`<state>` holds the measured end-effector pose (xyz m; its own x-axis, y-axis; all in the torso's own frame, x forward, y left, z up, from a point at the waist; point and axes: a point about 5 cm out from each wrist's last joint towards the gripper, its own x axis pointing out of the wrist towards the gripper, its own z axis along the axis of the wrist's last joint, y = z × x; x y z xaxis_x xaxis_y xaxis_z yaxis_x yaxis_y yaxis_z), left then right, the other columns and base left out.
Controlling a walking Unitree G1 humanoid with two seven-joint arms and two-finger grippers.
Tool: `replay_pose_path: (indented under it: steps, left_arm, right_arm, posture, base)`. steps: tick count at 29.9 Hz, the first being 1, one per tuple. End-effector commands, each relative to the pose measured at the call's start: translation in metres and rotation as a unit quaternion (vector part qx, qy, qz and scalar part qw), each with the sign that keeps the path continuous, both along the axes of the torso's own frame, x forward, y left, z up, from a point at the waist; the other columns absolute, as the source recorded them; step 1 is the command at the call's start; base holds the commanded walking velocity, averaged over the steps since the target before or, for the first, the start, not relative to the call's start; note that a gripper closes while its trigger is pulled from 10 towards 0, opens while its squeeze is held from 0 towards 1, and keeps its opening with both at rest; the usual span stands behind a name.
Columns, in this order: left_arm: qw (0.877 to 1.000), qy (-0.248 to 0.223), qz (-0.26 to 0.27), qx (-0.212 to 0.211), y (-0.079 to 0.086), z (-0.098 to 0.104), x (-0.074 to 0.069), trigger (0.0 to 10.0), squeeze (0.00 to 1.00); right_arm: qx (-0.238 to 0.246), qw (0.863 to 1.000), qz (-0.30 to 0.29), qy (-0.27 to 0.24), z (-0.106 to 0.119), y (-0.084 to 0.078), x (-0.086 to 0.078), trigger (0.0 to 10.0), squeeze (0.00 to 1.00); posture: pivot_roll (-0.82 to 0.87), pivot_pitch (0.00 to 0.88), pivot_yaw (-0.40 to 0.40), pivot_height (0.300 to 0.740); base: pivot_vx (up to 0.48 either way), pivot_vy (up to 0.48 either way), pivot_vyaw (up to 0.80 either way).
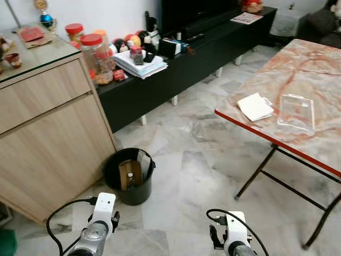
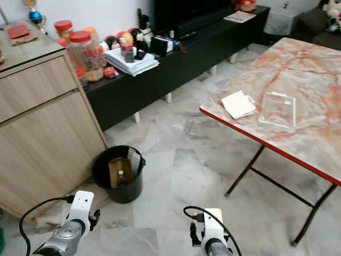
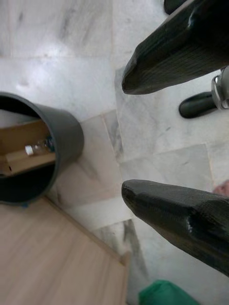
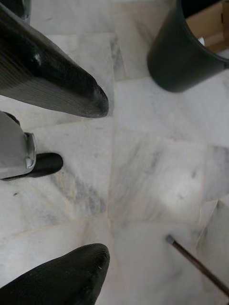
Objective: Picking trash to rubbish bin
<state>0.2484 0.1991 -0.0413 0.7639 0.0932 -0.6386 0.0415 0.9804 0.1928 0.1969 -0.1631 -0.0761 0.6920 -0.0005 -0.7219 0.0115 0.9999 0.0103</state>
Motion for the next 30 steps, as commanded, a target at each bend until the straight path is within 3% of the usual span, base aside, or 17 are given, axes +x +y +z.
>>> replay_pose_path:
  steps: [1,7,11,16,30]
  left_arm:
    - [1.0,0.011,0.007,0.004,0.0041,-0.0023,-0.0035,10.0,0.0]
    - [1.0,0.011,0.003,0.007,0.0029,-0.0022,-0.003,10.0,0.0]
    - [0.999,0.011,-0.01,0.036,0.0036,-0.0012,-0.0019,10.0,0.0]
    - [1.0,0.014,-0.001,0.026,0.0038,-0.0019,-0.0026,10.0,0.0]
    - [1.0,0.01,0.003,0.02,0.0029,-0.0011,-0.0013,10.0,0.0]
  right_arm:
    - [0.001,1.0,-0.003,0.002,-0.0001,0.002,0.0004,10.0,0.0]
    - [0.001,1.0,-0.003,0.003,-0.0002,0.002,0.0003,10.0,0.0]
    - [0.0,1.0,-0.002,0.005,-0.0005,0.0018,-0.0001,10.0,0.0]
    - [-0.001,1.0,0.0,0.005,-0.0004,0.002,0.0003,10.0,0.0]
    - [-0.001,1.0,0.001,0.004,-0.0001,0.0023,0.0009,10.0,0.0]
  posture:
    - [-0.07,0.021,0.039,0.74]
    - [-0.07,0.016,0.041,0.74]
    - [-0.07,0.012,0.041,0.74]
    - [-0.07,0.012,0.041,0.74]
    - [-0.07,0.012,0.04,0.74]
  base:
    - [0.0,0.0,-0.8]
    - [0.0,0.0,-0.8]
    - [0.0,-0.231,-0.8]
    - [0.0,-0.43,-0.8]
    - [0.0,0.0,-0.8]
